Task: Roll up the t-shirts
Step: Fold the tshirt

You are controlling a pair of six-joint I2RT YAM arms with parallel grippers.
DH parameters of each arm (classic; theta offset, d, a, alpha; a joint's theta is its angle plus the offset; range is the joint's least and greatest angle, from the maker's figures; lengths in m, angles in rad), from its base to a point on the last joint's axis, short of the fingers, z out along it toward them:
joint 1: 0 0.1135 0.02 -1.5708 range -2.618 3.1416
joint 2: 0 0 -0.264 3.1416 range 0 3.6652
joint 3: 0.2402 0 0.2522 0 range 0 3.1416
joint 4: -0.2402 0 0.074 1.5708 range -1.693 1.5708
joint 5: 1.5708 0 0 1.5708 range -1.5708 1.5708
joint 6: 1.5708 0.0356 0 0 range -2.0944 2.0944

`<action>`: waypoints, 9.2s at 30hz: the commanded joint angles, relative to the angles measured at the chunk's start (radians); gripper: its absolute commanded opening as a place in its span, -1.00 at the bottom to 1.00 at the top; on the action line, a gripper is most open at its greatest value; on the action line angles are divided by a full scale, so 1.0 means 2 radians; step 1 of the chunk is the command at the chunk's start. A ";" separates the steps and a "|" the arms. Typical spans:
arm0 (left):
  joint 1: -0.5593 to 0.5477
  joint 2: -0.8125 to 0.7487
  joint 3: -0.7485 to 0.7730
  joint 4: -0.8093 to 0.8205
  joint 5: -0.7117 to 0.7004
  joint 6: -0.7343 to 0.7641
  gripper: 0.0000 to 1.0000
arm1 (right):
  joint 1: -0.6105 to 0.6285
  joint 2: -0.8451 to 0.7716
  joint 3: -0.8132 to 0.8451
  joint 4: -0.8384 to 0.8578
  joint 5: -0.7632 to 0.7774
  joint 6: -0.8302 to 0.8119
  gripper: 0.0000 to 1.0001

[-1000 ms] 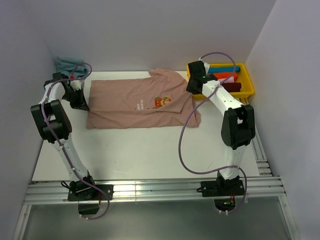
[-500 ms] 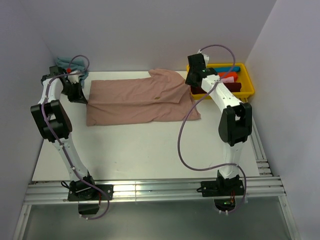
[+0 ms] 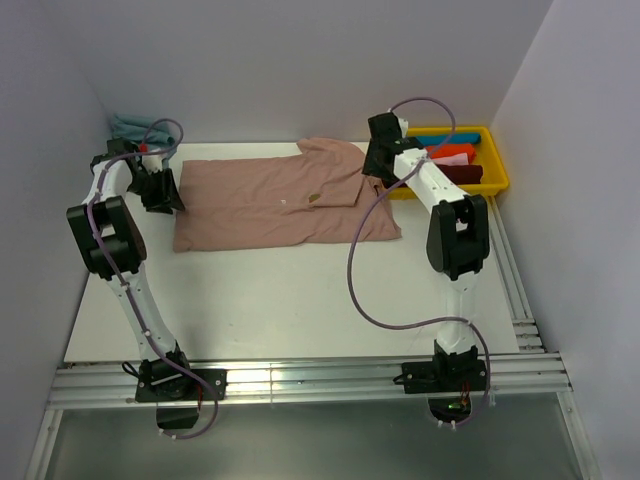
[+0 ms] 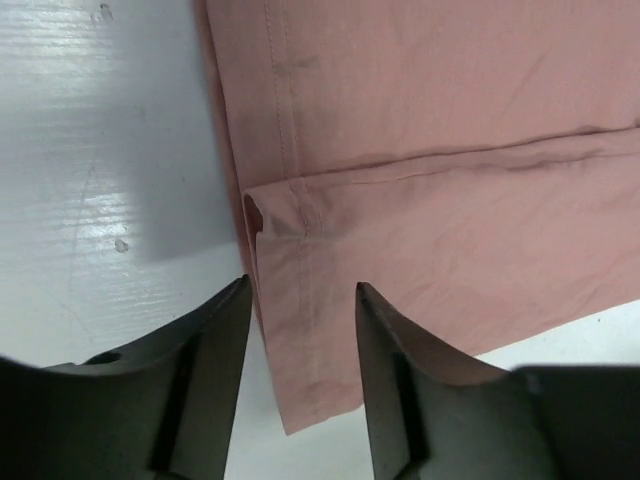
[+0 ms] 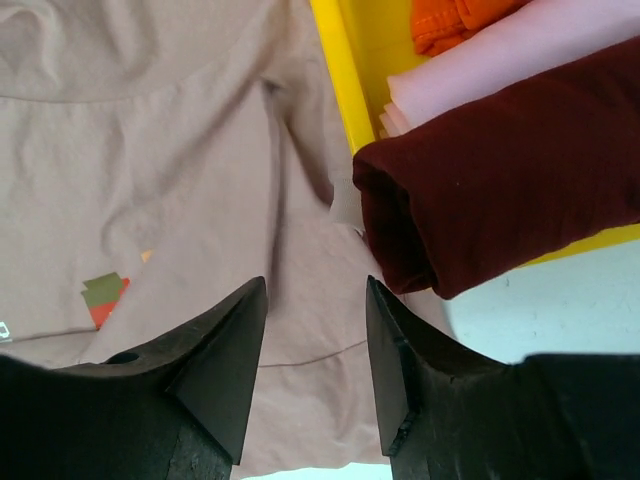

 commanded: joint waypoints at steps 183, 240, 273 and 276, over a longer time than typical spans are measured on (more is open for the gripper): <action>0.130 -0.294 -0.348 -0.105 -0.024 0.298 0.11 | -0.015 -0.647 -0.663 0.066 -0.072 0.229 -0.22; 0.112 -0.263 -0.264 -0.096 0.055 0.245 0.06 | 0.123 -0.123 -0.292 0.162 -0.063 0.184 -0.57; -0.018 -0.008 -0.032 0.133 -0.023 0.100 0.30 | 0.029 0.044 -0.012 0.060 -0.030 0.068 0.11; -0.021 0.007 -0.022 0.133 -0.022 0.100 0.29 | 0.022 0.064 0.017 0.046 -0.029 0.061 0.15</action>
